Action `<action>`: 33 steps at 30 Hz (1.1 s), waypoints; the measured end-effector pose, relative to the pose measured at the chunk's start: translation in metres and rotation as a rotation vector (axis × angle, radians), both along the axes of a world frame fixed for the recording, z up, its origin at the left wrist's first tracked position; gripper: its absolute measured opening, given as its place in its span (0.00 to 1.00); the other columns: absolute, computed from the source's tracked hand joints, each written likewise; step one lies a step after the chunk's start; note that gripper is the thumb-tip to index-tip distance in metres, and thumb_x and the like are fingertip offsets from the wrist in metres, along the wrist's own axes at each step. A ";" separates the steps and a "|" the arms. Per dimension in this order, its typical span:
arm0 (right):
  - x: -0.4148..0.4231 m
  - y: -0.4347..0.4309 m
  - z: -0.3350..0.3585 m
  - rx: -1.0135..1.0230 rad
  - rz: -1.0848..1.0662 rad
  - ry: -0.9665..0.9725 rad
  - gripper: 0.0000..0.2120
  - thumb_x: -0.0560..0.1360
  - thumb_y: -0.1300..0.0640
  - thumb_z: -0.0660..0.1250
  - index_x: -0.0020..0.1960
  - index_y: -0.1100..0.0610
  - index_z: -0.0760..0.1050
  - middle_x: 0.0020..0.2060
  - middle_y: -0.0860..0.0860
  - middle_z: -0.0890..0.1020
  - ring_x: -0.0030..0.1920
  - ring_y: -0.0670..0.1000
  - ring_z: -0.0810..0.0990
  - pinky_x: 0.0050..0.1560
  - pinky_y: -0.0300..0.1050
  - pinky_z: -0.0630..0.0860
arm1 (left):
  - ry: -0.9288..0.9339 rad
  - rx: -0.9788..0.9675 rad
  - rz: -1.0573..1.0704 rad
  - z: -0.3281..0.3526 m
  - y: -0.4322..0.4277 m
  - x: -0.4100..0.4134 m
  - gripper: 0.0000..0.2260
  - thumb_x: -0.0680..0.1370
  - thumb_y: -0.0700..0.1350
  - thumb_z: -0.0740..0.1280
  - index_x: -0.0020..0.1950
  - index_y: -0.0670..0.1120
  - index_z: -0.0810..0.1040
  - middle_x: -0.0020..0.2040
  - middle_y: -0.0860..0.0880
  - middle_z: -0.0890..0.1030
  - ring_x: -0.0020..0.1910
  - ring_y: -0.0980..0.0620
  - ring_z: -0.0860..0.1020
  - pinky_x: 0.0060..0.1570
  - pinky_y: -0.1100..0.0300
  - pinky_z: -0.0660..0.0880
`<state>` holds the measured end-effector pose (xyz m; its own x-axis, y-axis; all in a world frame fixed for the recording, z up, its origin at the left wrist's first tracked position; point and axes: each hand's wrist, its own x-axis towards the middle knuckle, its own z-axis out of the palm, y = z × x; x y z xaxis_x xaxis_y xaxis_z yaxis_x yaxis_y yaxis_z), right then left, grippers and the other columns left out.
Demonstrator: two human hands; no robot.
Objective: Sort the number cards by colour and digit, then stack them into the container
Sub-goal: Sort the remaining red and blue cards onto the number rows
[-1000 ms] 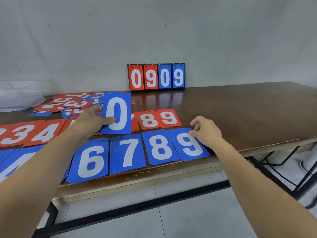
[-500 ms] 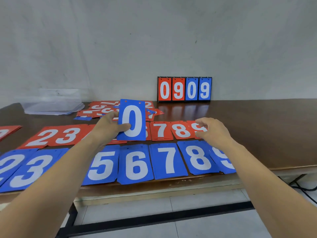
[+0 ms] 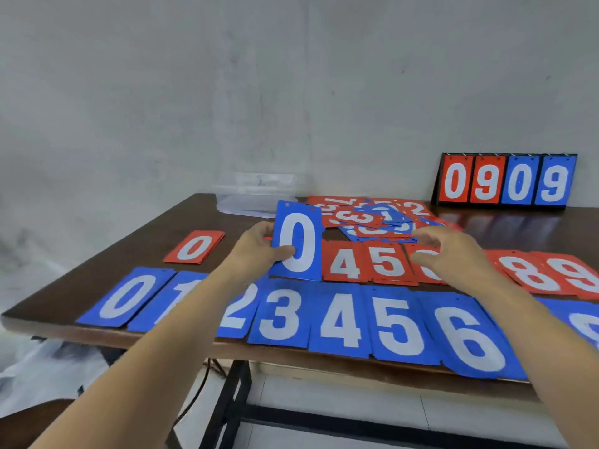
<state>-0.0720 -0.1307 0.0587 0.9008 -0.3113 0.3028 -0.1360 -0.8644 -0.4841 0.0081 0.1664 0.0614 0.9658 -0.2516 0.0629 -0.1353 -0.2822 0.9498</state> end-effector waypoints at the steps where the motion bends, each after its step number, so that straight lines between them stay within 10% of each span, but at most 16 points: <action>1: 0.007 0.015 -0.001 -0.002 0.015 -0.001 0.23 0.74 0.55 0.72 0.67 0.52 0.74 0.63 0.50 0.78 0.62 0.51 0.76 0.61 0.50 0.73 | -0.002 0.009 0.014 0.000 0.017 0.005 0.14 0.75 0.42 0.73 0.58 0.48 0.73 0.51 0.50 0.84 0.47 0.50 0.84 0.48 0.53 0.81; 20: 0.060 0.136 0.000 0.002 0.038 0.030 0.18 0.74 0.55 0.71 0.64 0.49 0.76 0.59 0.48 0.80 0.57 0.48 0.75 0.59 0.48 0.72 | 0.038 0.195 0.235 -0.008 0.193 0.145 0.15 0.76 0.43 0.71 0.62 0.43 0.75 0.56 0.45 0.82 0.52 0.46 0.81 0.54 0.51 0.79; 33: 0.090 0.181 -0.002 -0.019 0.086 0.034 0.19 0.74 0.56 0.71 0.65 0.51 0.76 0.60 0.52 0.80 0.59 0.53 0.77 0.57 0.52 0.73 | 0.091 0.134 0.148 -0.025 0.260 0.079 0.10 0.77 0.44 0.70 0.58 0.46 0.80 0.50 0.49 0.85 0.47 0.50 0.84 0.47 0.53 0.82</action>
<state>0.0184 0.0506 0.0570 0.9338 -0.2271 0.2765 -0.0774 -0.8827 -0.4634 0.0866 0.4269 0.0360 0.9930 -0.1069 -0.0511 0.0019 -0.4167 0.9090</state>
